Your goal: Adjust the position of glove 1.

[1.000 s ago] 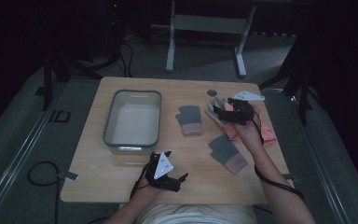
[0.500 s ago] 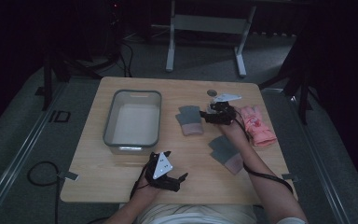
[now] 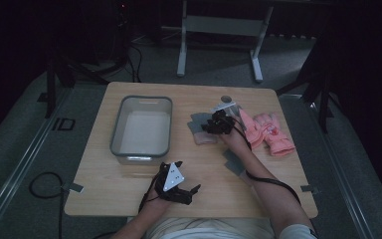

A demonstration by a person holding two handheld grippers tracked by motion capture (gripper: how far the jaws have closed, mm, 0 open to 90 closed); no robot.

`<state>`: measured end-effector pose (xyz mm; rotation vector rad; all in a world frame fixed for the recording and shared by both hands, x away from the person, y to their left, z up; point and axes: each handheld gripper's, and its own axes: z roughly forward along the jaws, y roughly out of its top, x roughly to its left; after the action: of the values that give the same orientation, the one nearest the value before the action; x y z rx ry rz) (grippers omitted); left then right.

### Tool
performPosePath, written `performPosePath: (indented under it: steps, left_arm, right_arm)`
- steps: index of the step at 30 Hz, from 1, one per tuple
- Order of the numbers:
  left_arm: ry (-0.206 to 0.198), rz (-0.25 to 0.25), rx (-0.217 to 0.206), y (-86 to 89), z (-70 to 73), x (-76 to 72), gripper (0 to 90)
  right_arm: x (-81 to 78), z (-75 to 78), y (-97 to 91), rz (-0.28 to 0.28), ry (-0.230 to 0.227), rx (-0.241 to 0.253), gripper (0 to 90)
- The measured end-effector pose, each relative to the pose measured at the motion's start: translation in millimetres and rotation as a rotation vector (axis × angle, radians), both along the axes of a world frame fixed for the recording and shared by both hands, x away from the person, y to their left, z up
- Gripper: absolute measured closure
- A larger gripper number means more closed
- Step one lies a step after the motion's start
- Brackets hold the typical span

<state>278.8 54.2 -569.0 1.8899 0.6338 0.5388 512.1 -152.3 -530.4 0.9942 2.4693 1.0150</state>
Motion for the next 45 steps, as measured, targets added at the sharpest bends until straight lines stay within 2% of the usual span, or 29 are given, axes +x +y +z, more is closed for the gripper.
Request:
performPosePath:
  steps: [6, 8, 10, 15, 18, 21, 26, 31, 32, 33, 35, 36, 37, 38, 39, 40, 44, 45]
  left_arm:
    - [0.001, 0.002, -0.011, 1.1, -0.1, 0.2, 1.1]
    - [0.001, 0.002, -0.011, 1.2, 0.0, 0.2, 1.1]
    - [-0.001, 0.002, -0.013, 1.3, -0.1, 0.0, 1.1]
    - [-0.004, 0.006, -0.016, 1.7, -0.1, -0.3, 1.0]
    - [-0.001, 0.006, -0.016, 1.7, -0.1, 0.0, 1.1]
    - [-0.004, 0.008, -0.016, 1.7, -0.1, -0.3, 1.1]
    - [-0.009, 0.015, -0.012, 1.3, -0.1, -0.7, 1.0]
    - [-0.009, 0.013, -0.006, 0.9, 0.0, -0.8, 1.0]
    - [-0.009, 0.013, -0.006, 0.9, 0.0, -0.8, 1.0]
    - [-0.01, 0.012, -0.013, 1.5, -0.1, -0.6, 1.0]
    - [-0.012, 0.012, -0.022, 1.9, -0.2, -0.5, 1.0]
    - [-0.012, 0.013, -0.02, 1.8, -0.2, -0.5, 1.0]
    - [-0.012, 0.013, -0.02, 1.8, -0.2, -0.5, 1.0]
    - [-0.016, 0.013, -0.016, 1.4, -0.2, -1.0, 1.0]
    - [-0.018, 0.013, -0.013, 1.3, -0.1, -1.3, 1.0]
    - [-0.019, 0.012, -0.014, 1.1, -0.2, -1.4, 1.0]
    - [-0.02, 0.0, -0.022, 1.5, -0.2, -1.7, 1.0]
    - [-0.022, 0.001, -0.021, 1.2, -0.4, -1.7, 1.0]
  right_arm:
    - [12.9, -9.3, 6.5, -0.011, 0.0, -0.046, 58.9]
    - [16.9, -16.3, 9.0, -0.013, 0.019, -0.085, 59.0]
    - [19.2, -18.7, 8.6, -0.024, 0.034, -0.058, 62.9]
    - [18.3, -17.4, 14.6, -0.054, 0.034, -0.085, 79.4]
    - [17.6, -14.7, 18.9, -0.075, 0.048, -0.098, 84.6]
    - [12.3, -6.2, 17.0, -0.094, 0.07, -0.084, 85.5]
    - [-21.0, 26.2, 10.2, -0.106, 0.046, -0.015, 85.6]
    - [-64.8, 54.1, 2.4, -0.123, 0.01, 0.056, 85.6]
    - [-64.8, 54.1, 2.4, -0.123, 0.01, 0.056, 85.6]
    - [-77.2, 59.5, 1.1, -0.132, 0.006, 0.076, 85.6]
    - [-99.6, 65.7, 0.0, -0.137, -0.007, 0.087, 85.6]
    - [-108.8, 66.8, -0.7, -0.142, -0.012, 0.092, 85.6]
    - [-108.8, 66.8, -0.7, -0.142, -0.012, 0.092, 85.6]
    - [-117.3, 66.8, -1.3, -0.154, -0.019, 0.09, 85.6]
    - [-132.2, 63.0, -1.9, -0.162, -0.027, 0.066, 85.6]
    - [-137.3, 60.2, -2.5, -0.169, -0.028, 0.061, 85.6]
    - [-147.6, 49.2, -3.4, -0.175, -0.004, 0.055, 85.6]
    - [-150.8, 41.2, -3.9, -0.178, 0.024, 0.049, 85.6]
